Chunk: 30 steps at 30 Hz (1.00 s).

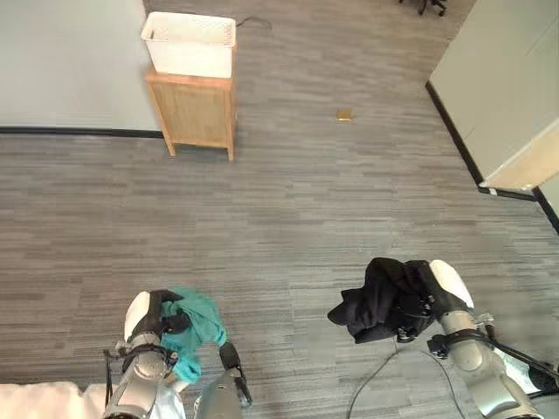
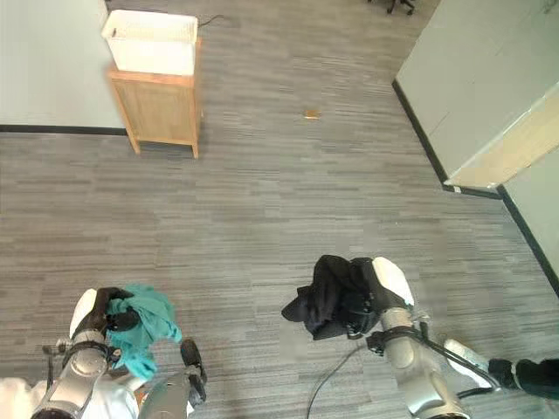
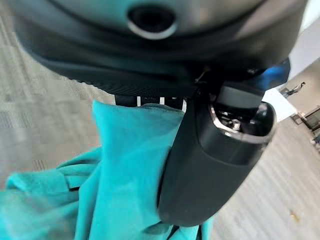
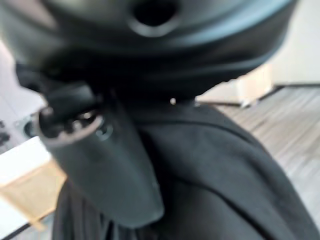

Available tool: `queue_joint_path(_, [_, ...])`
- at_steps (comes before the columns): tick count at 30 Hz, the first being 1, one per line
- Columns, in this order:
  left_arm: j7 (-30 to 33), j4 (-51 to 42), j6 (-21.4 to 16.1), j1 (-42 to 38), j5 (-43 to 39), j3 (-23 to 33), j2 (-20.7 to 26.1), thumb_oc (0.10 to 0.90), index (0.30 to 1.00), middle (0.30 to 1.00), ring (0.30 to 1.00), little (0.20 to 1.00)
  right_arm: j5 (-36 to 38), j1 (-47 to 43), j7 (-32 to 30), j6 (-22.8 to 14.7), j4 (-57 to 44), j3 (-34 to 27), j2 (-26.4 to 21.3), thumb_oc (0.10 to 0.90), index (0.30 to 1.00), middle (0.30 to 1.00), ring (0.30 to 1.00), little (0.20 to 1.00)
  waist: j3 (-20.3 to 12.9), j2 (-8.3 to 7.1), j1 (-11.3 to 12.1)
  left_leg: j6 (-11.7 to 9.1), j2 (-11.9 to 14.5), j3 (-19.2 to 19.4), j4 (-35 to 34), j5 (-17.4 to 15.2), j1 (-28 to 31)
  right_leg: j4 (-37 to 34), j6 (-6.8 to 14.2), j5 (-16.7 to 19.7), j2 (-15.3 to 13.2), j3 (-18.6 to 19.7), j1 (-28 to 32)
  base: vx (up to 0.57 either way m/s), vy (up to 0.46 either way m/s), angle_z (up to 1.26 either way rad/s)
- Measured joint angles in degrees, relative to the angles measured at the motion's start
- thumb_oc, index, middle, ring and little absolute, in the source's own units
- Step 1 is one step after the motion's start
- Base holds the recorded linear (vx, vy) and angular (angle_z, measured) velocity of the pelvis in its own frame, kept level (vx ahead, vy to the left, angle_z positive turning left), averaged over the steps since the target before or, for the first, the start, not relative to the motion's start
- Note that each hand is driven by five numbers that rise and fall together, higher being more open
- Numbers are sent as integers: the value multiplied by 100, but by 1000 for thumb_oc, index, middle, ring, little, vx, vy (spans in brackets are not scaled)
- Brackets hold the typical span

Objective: Pick up bed clothes into laundry basket.

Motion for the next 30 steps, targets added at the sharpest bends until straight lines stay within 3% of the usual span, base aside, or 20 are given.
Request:
queue_joint_path(2, [0, -27, -4, -96, 6, -24, 42, 400, 300, 300, 300, 300, -5, -151, -7, -35, 1, 4, 179, 400, 300, 300, 300, 300, 24, -17, 3, 29, -141, -62, -189, -239, 396, 1310, -25, 274, -287, 146, -513, 630, 124, 24])
queue_joint_path(5, [14, -101, 10, -397, 9, -295, 128, 400, 300, 300, 300, 300, -15, -309, -26, -83, -134, -121, 159, 400, 300, 300, 300, 300, 266, 315, -296, -61, -121, -494, -542, -108, 712, 1953, -215, -553, -87, -191, -1542, 496, 13, 54])
queue_joint_path(6, [6, -209, 6, -404, 10, -279, 103, 400, 300, 300, 300, 300, -18, -308, -24, -68, -172, -114, 137, 400, 300, 300, 300, 300, 287, 323, -360, -41, -158, -604, -608, -196, 749, 1797, -212, -631, -22, -182, -1961, 444, -148, 65])
queue_joint_path(9, [9, -299, 0, -463, 38, -260, -107, 400, 300, 300, 300, 300, -20, -186, -66, -37, -184, -112, 144, 400, 300, 300, 300, 300, 453, 558, -779, -121, -47, -1014, -726, -250, 905, -167, -743, -696, 327, -391, -2450, 643, -192, 78])
queue_joint_path(10, [-33, -421, -29, -454, 50, -271, -167, 400, 300, 300, 300, 300, -19, -126, -58, 28, -177, -105, 146, 400, 300, 300, 300, 300, 544, 556, -887, -306, -22, -1006, -698, -389, 1005, -1917, -703, -318, 279, -404, -2732, 547, -241, 67])
queue_joint_path(12, [-47, -424, -50, -443, 72, -267, -223, 400, 300, 300, 300, 300, -18, -37, -54, 73, -141, -121, 148, 400, 300, 300, 300, 300, 601, 494, -919, -450, -7, -956, -697, -479, 1175, -2737, -607, 164, 112, -598, -2814, 556, -242, 58])
queue_joint_path(14, [-77, -447, -98, -254, 140, -206, -231, 400, 300, 300, 300, 300, -28, 152, -102, 66, -63, -133, 191, 400, 300, 300, 300, 300, 510, 377, -946, -845, 80, -1127, -689, -745, 1457, -2615, -402, 347, -302, -519, -3040, 739, -317, 85])
queue_joint_path(15, [-79, -430, -93, -217, 217, -260, -233, 400, 300, 300, 300, 300, -51, 395, -113, 78, 13, -217, 201, 400, 300, 300, 300, 300, 487, 352, -1027, -1034, 244, -1350, -731, -795, 1675, -2353, -453, 390, -446, -363, -2758, 651, -316, 117])
queue_joint_path(16, [-85, -384, -85, -205, 217, -286, -211, 400, 300, 300, 300, 300, -56, 453, -107, 97, 171, -191, 215, 400, 300, 300, 300, 300, 491, 339, -1022, -1166, 418, -1509, -794, -839, 1921, -2206, -388, 489, -369, -229, -2485, 676, -445, 119])
queue_joint_path(17, [-81, -262, -78, -186, 219, -315, -302, 400, 300, 300, 300, 300, -62, 384, -81, 156, 543, -173, 188, 400, 300, 300, 300, 300, 399, 572, -994, -1353, 857, -1608, -514, -907, 2039, -1942, -571, 1086, 71, -126, -2380, 568, -498, 60])
queue_joint_path(19, [-81, -153, -86, -180, 214, -375, -434, 400, 300, 300, 300, 300, -69, 134, -108, 192, 800, -253, 113, 400, 300, 300, 300, 300, 363, 745, -1016, -1532, 1172, -1521, 377, -860, 1874, -1650, -852, 1023, 418, -312, -2265, 587, -651, 25])
queue_joint_path(20, [-84, -183, -93, -204, 210, -431, -478, 400, 300, 300, 300, 300, -67, 29, -99, 210, 862, -363, 29, 400, 300, 300, 300, 300, 392, 742, -945, -1526, 1676, -1846, 2146, -575, 1102, -1263, -1470, 665, 639, -426, -2188, 525, -557, -11])
queue_joint_path(22, [-87, -240, -94, -98, 194, -473, -509, 400, 300, 300, 300, 300, -55, -23, -130, 202, 843, -443, -24, 400, 300, 300, 300, 300, 451, 611, -707, -1453, 1913, -2696, 3969, 929, 68, -1384, -1643, 342, 939, -368, -1778, 341, -290, -30])
queue_joint_path(23, [-84, -248, -96, -87, 192, -494, -520, 400, 300, 300, 300, 300, -55, -14, -133, 197, 828, -488, -24, 400, 300, 300, 300, 300, 462, 589, -728, -1530, 1919, -2784, 4227, 976, -19, -1459, -1612, 422, 923, -367, -1704, 392, -171, -33])
queue_joint_path(24, [-117, -252, -118, 32, 153, -565, -531, 400, 300, 300, 300, 300, -45, -97, -204, 200, 707, -569, -60, 400, 300, 300, 300, 300, 513, 348, -623, -1559, 1557, -2668, 5094, 133, -771, -1918, -1822, 299, 996, -269, -1102, 654, -58, -27])
queue_joint_path(25, [-117, -258, -140, 38, 150, -566, -575, 400, 300, 300, 300, 300, -39, -104, -247, 200, 675, -579, -122, 400, 300, 300, 300, 300, 517, 247, -584, -1403, 1337, -2465, 4913, -262, -993, -2127, -1819, 308, 1007, -232, -912, 493, -9, -51])
queue_joint_path(27, [-138, -246, -170, 128, 119, -587, -584, 400, 300, 300, 300, 300, -22, -222, -266, 190, 655, -539, -209, 400, 300, 300, 300, 300, 476, 243, -390, -1335, 1128, -1973, 4042, -440, -1132, -2442, -1806, 381, 1149, -78, -639, 491, 55, -58])
queue_joint_path(28, [-138, -220, -169, 170, 86, -578, -605, 400, 300, 300, 300, 300, -13, -250, -255, 176, 624, -488, -298, 400, 300, 300, 300, 300, 460, 300, -355, -1353, 910, -1829, 2952, -517, -960, -2623, -1808, 377, 1268, -42, -433, 625, 106, -44])
queue_joint_path(29, [-143, -207, -170, 212, 88, -560, -629, 400, 300, 300, 300, 300, 9, -250, -280, 147, 690, -458, -320, 400, 300, 300, 300, 300, 368, 529, -313, -1368, 736, -1371, 1234, -483, -901, -2895, -1567, 170, 1566, -47, -79, 610, 114, -22])
queue_joint_path(30, [-143, -204, -175, 213, 88, -560, -634, 400, 300, 300, 300, 300, 11, -244, -280, 155, 762, -406, -320, 400, 300, 300, 300, 300, 312, 631, -295, -1370, 607, -1208, 345, -453, -835, -2890, -1437, 38, 1684, -59, 23, 733, 94, -12])
